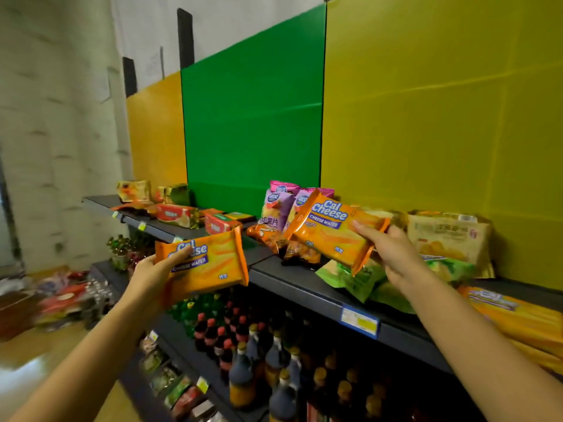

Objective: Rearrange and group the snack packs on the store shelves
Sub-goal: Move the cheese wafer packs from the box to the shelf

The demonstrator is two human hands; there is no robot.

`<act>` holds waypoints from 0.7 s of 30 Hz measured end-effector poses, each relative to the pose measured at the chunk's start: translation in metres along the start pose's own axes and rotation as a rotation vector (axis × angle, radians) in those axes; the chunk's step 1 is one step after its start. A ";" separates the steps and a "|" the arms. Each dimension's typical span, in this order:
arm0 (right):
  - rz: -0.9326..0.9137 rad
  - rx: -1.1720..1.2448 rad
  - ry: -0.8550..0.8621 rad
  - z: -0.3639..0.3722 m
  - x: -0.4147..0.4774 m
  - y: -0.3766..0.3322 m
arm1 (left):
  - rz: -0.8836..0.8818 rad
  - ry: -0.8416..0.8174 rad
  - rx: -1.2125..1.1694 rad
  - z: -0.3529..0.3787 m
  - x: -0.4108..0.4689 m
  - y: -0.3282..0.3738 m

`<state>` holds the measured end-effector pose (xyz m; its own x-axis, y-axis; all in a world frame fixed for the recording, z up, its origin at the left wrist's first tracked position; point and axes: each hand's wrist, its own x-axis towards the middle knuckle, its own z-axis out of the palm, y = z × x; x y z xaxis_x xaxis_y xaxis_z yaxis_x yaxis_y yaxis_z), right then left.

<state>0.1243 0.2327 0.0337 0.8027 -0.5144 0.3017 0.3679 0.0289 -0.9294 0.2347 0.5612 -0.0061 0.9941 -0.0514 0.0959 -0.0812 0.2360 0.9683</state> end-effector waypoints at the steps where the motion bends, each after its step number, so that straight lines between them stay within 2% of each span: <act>1: 0.008 -0.001 -0.001 0.017 0.005 0.004 | -0.017 0.010 -0.006 -0.012 0.008 0.002; 11: 0.091 -0.009 -0.020 0.154 0.079 0.053 | -0.037 0.083 0.011 -0.087 0.101 0.010; 21: 0.023 -0.071 -0.012 0.256 0.213 0.106 | 0.025 0.128 0.055 -0.091 0.261 0.030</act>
<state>0.4541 0.3458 0.0537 0.8161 -0.5042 0.2823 0.3157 -0.0202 -0.9486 0.4986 0.6428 0.0270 0.9925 0.0791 0.0935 -0.1065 0.1819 0.9775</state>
